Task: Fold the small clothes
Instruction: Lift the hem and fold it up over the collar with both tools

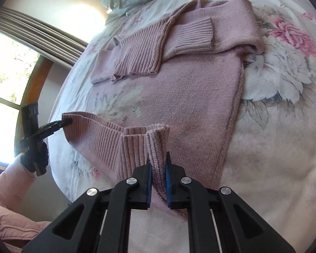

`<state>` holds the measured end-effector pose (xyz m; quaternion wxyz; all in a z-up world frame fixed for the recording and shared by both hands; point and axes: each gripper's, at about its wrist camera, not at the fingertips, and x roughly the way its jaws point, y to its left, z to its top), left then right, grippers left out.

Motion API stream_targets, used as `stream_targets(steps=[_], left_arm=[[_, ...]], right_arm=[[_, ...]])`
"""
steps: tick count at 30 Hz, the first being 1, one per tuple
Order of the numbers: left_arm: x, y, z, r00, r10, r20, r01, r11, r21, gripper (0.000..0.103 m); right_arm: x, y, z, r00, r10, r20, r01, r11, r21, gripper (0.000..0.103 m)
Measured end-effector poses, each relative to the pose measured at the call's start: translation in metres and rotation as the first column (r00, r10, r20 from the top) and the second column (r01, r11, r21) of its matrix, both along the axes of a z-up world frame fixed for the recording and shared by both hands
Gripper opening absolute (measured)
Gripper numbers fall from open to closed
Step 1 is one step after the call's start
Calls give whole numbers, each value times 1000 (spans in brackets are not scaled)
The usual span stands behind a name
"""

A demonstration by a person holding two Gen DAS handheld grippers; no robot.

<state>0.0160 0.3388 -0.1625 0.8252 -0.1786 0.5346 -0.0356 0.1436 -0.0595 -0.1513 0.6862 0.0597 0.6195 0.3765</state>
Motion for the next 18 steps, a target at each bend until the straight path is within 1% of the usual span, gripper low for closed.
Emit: stream_targets(steps=[4,6,8,11,14,16,18], left_arm=[[-18,-7,4,1000,-3,6,3,1000,-4,9],[-20,-4,15,999,11,37,-10,1000,-6,8],[-14,1,32,995,32,91,-32,999,-12,8],[5,11,64,982,54,180,-54,999,-5,8],[35,21,92,965,61,254,-61,998,-7,8],[59,30,102,954,71,290,-74,997,-4,8],[86,40,107,944,83,319,-93,996,17,8]], right_arm=[[-13,-25,0,998,-55,-34,55,998,23,10],[-13,-32,5,996,-75,-38,77,996,53,9],[-6,-36,19,995,-98,-17,100,990,102,9],[14,-37,47,991,-131,35,123,978,167,9],[43,-33,74,985,-147,85,126,968,217,9],[68,-26,88,981,-154,120,124,966,228,9],[94,-15,97,975,-159,154,122,966,227,9]])
